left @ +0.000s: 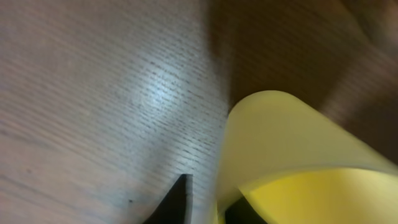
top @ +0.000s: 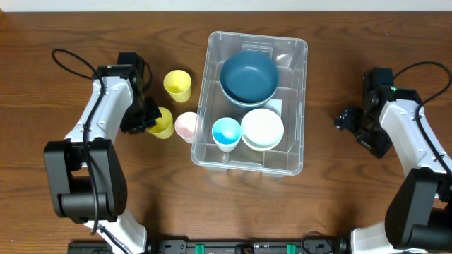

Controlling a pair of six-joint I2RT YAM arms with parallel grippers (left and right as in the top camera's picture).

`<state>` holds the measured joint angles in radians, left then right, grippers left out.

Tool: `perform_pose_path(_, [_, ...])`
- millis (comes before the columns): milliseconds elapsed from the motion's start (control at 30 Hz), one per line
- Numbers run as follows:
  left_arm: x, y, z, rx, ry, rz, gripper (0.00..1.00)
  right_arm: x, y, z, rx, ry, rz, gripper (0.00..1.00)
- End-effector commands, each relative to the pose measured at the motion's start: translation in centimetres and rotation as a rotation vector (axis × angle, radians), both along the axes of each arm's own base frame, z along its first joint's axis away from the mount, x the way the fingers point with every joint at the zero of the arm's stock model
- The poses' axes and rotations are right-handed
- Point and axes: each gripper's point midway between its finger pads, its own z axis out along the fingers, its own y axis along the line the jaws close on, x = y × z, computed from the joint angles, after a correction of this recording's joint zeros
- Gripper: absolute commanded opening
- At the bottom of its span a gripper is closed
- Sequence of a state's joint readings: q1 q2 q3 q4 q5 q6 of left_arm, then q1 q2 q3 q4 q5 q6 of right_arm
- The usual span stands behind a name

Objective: Pack container
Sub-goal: 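Grasp the front yellow cup with the left gripper, then carry the yellow cup and set it into the blue cup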

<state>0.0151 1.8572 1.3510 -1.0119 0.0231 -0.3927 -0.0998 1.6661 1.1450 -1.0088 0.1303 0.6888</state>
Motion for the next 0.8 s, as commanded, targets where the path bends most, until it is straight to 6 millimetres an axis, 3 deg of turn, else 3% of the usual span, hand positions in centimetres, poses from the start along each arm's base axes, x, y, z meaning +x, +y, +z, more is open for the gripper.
perform_pose_path(0, [-0.1,0.1,-0.2,0.004,0.008,0.001,0.06,0.0,-0.3,0.0,-0.007,0.000,-0.018,0.99])
perform_pose_path(167, [0.7,0.1,1.7,0.003,-0.013,0.002,0.06,0.0,-0.3,0.0,-0.008,0.000,-0.018,0.99])
perform_pose_path(267, [1.8,0.1,5.5,0.000,-0.074,0.002,0.06,0.0,-0.3,0.0,-0.008,-0.001,-0.018,0.99])
perform_pose_path(367, [3.0,-1.1,11.2,-0.067,-0.190,-0.019,0.06,0.0,-0.3,0.0,-0.008,0.000,-0.018,0.99])
perform_pose_path(467, [3.1,-3.7,17.3,-0.182,-0.342,-0.070,0.06,0.0,-0.3,0.0,-0.008,-0.001,-0.018,0.99])
perform_pose_path(567, [1.8,-6.4,21.6,-0.237,-0.466,-0.165,0.06,0.0,-0.3,0.0,-0.008,-0.001,-0.018,0.99])
perform_pose_path(667, [-0.2,-9.3,23.5,-0.253,-0.506,-0.271,0.06,0.0,-0.3,0.0,-0.008,-0.001,-0.018,0.99])
perform_pose_path(767, [-1.6,-12.3,23.5,-0.268,-0.487,-0.365,0.06,0.0,-0.3,0.0,-0.008,0.000,-0.018,0.99])
